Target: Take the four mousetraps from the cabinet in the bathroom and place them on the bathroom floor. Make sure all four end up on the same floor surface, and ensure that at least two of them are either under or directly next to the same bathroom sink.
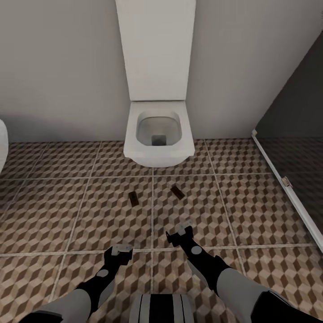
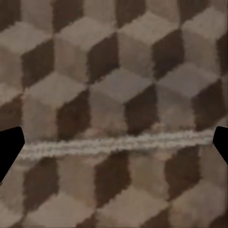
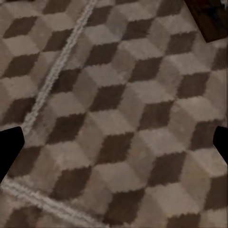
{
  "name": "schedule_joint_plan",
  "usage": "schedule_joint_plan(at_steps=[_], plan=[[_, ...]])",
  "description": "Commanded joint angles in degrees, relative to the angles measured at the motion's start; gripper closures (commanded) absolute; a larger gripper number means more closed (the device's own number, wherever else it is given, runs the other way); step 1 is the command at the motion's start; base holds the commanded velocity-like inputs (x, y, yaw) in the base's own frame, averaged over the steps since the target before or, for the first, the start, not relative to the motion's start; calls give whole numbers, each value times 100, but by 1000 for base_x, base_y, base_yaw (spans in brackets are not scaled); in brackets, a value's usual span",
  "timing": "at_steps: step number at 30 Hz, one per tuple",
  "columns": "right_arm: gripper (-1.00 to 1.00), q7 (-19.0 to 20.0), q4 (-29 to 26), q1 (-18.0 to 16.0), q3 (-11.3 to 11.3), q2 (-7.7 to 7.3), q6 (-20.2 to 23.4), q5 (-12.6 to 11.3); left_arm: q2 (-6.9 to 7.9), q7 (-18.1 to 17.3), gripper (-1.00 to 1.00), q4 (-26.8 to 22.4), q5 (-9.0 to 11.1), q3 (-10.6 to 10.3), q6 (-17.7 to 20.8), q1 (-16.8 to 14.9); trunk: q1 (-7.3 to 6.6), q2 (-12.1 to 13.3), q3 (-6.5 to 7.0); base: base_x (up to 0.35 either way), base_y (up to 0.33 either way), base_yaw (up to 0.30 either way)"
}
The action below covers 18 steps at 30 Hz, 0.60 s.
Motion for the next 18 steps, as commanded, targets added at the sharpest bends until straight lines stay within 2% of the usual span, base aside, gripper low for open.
schedule_joint_plan(at_steps=[1,18], plan=[[-100,-32,5,-5,49,-2,-22,-50,0,40,-100,8,17,-49,-20,-3,-3,0,20,0,0,0],[-100,-32,5,-5,49,-5,-22,-49,0,42,-100,16,18,-51,-20,-3,-47,23,396,0,0,0]])
